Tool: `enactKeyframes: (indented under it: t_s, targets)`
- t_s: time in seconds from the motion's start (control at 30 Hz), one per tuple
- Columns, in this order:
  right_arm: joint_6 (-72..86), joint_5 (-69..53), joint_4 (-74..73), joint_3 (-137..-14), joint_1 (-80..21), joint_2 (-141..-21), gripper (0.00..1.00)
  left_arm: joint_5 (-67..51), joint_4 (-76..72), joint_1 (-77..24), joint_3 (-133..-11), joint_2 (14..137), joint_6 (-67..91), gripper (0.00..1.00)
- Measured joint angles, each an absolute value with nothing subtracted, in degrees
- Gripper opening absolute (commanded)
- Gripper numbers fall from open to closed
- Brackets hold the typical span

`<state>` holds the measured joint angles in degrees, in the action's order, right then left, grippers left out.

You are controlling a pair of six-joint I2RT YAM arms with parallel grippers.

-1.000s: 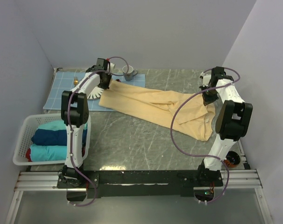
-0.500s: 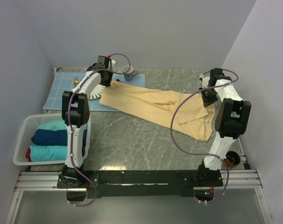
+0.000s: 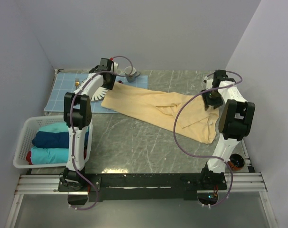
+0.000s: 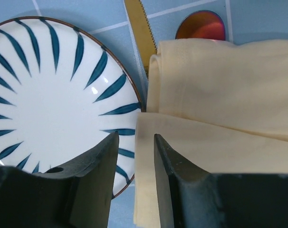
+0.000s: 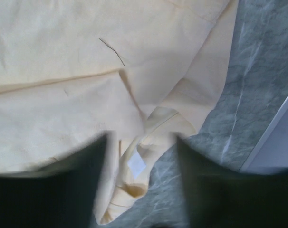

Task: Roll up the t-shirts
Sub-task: Fold the T-shirt at the center of the board.

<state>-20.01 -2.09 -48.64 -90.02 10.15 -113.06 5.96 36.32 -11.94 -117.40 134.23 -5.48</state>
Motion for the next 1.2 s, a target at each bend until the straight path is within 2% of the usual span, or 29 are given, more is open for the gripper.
enactKeyframes:
  t_s: [0.1, 0.2, 0.37, 0.53, 0.63, 0.8, 1.2]
  targets:
    - [-21.3, -2.8, -48.6, -90.0, 10.2, -112.0, 1.0, 5.4, 36.2, -11.8, -114.5, 131.0, -4.9, 0.4]
    - [-23.3, -5.6, -47.9, -88.8, 10.1, -108.1, 0.99, 2.8, 36.7, -11.7, -109.1, 125.5, -4.8, 0.35]
    - [-29.5, -10.8, -46.9, -84.9, 7.2, -99.8, 0.83, -3.3, 37.3, -12.1, -102.4, 119.9, -4.8, 0.3]
    - [-37.9, -14.4, -45.6, -80.8, -2.9, -97.5, 0.69, -5.8, 38.7, -12.7, -97.7, 120.2, -4.8, 0.3]
    - [-43.7, -15.4, -45.0, -76.2, -9.7, -97.1, 0.63, -6.2, 39.4, -12.9, -97.3, 120.3, -4.8, 0.3]
    - [-51.3, -14.3, -43.4, -67.6, -16.2, -96.2, 0.58, -5.9, 39.3, -12.9, -97.4, 120.3, -4.9, 0.3]
    - [-56.5, -9.0, -39.2, -64.2, -16.9, -96.1, 0.43, -4.1, 39.3, -12.9, -96.7, 119.4, -5.1, 0.3]
